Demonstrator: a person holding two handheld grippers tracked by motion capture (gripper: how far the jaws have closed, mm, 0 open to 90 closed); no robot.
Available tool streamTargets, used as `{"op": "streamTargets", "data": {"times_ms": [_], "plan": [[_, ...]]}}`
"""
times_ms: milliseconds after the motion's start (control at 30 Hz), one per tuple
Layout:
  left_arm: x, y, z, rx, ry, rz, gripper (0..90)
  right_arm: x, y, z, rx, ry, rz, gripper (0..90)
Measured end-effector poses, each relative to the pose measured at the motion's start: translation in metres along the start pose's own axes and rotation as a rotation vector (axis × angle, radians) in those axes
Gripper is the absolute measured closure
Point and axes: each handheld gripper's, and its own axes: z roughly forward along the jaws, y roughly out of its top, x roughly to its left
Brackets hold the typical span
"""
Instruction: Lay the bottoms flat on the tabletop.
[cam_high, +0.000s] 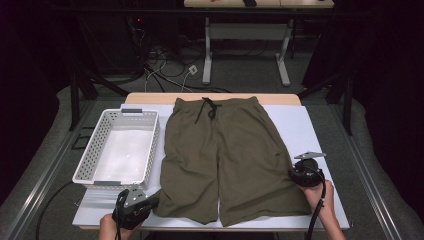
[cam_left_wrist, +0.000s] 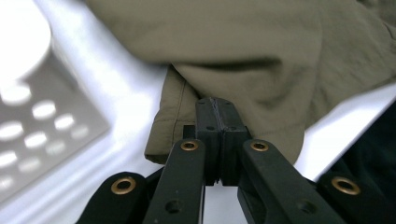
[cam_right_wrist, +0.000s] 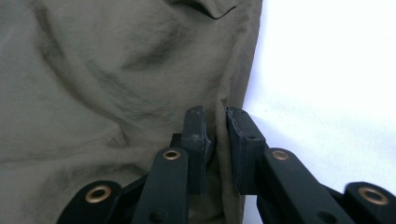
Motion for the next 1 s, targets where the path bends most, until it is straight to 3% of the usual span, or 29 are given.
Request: {"op": "streamTargets", "data": {"times_ms": [100, 267, 433, 500, 567, 667, 700, 767, 833, 933, 1000], "plan": [[0.003, -0.004, 0.002, 0.062, 0.057, 0.02, 89.8, 0.0, 0.0, 0.0, 0.001, -0.005, -0.002, 78.5], [-0.001, -0.008, -0.004, 0.071, 0.019, 0.012, 89.8, 0.001, 0.0, 0.0, 0.003, -0.011, -0.016, 78.5], [0.004, -0.012, -0.008, 0.062, 0.03, -0.017, 89.0, 0.001, 0.0, 0.0, -0.001, -0.012, -0.018, 78.5], [0.006, -0.011, -0.009, 0.041, 0.037, -0.02, 84.9, 0.001, 0.0, 0.0, -0.001, -0.012, -0.019, 78.4], [0.007, -0.009, -0.008, 0.021, 0.042, -0.031, 71.2, 0.002, 0.0, 0.0, 0.002, -0.015, -0.021, 78.3], [0.007, -0.005, 0.001, 0.025, 0.034, -0.013, 52.4, 0.002, 0.001, 0.001, -0.001, -0.016, -0.017, 78.2], [0.007, -0.004, 0.005, 0.036, 0.025, -0.002, 51.6, 0.002, 0.001, 0.001, 0.002, -0.018, -0.019, 78.2], [0.007, -0.003, 0.012, 0.049, -0.001, 0.02, 53.7, 0.002, 0.001, 0.001, -0.002, -0.016, -0.016, 78.4], [0.007, -0.003, 0.019, 0.065, -0.014, 0.053, 64.7, 0.002, 0.001, 0.001, -0.001, -0.011, -0.012, 79.7], [0.006, -0.001, 0.02, 0.073, 0.029, 0.089, 84.2, 0.003, 0.001, 0.001, 0.003, -0.01, -0.017, 83.6], [0.004, -0.001, 0.019, 0.075, 0.037, 0.094, 87.9, 0.004, 0.001, 0.001, 0.002, -0.021, -0.027, 86.9]]}}
